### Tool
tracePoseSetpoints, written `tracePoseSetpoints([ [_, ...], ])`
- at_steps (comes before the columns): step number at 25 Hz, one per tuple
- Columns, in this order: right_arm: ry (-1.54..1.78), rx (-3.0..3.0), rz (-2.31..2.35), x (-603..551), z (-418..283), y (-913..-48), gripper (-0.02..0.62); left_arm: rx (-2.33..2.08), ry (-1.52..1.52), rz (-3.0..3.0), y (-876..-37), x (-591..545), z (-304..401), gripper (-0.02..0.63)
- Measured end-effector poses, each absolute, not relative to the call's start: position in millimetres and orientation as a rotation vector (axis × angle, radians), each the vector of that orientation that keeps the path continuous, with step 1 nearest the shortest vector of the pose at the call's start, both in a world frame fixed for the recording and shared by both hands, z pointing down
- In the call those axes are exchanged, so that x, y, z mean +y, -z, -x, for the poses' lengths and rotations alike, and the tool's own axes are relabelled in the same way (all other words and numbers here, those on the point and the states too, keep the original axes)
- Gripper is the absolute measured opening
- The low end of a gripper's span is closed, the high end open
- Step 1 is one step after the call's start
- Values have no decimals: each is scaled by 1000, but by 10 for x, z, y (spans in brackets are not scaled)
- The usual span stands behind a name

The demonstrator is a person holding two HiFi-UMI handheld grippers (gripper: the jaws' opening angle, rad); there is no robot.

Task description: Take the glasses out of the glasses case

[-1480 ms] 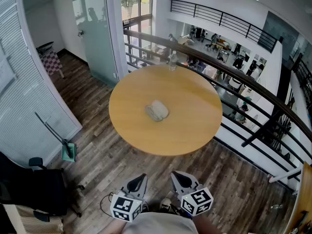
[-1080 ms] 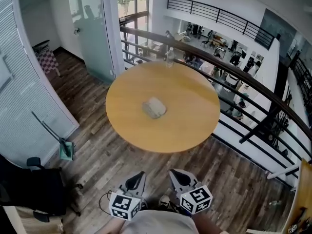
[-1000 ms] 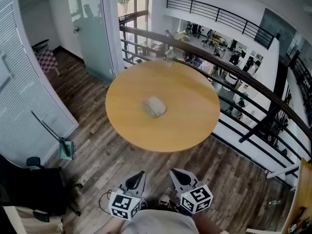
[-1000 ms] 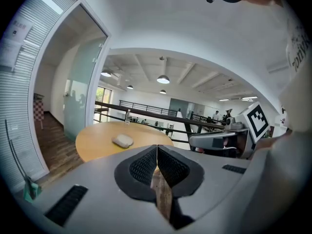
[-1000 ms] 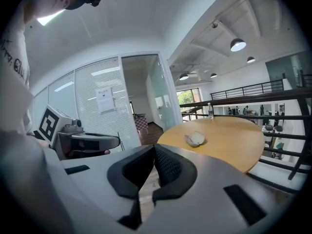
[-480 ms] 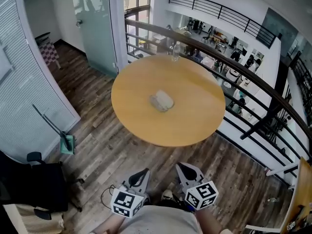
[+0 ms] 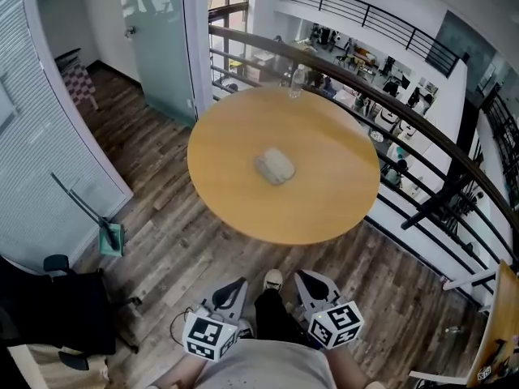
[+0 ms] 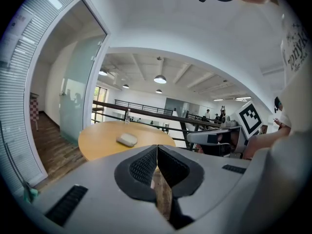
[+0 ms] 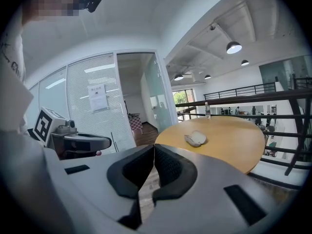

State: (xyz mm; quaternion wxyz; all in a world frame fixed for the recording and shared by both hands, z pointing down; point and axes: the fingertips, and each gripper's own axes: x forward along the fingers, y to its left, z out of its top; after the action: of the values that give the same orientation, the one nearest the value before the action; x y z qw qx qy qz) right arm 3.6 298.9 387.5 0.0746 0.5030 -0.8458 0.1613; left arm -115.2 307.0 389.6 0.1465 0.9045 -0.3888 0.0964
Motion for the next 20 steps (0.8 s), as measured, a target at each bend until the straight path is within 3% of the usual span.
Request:
tracePoseSetpoints([
  [20,-389,-2628,-1369,738,-466,-3815,26,-1252,-270,-2554,-3875,876,646,25],
])
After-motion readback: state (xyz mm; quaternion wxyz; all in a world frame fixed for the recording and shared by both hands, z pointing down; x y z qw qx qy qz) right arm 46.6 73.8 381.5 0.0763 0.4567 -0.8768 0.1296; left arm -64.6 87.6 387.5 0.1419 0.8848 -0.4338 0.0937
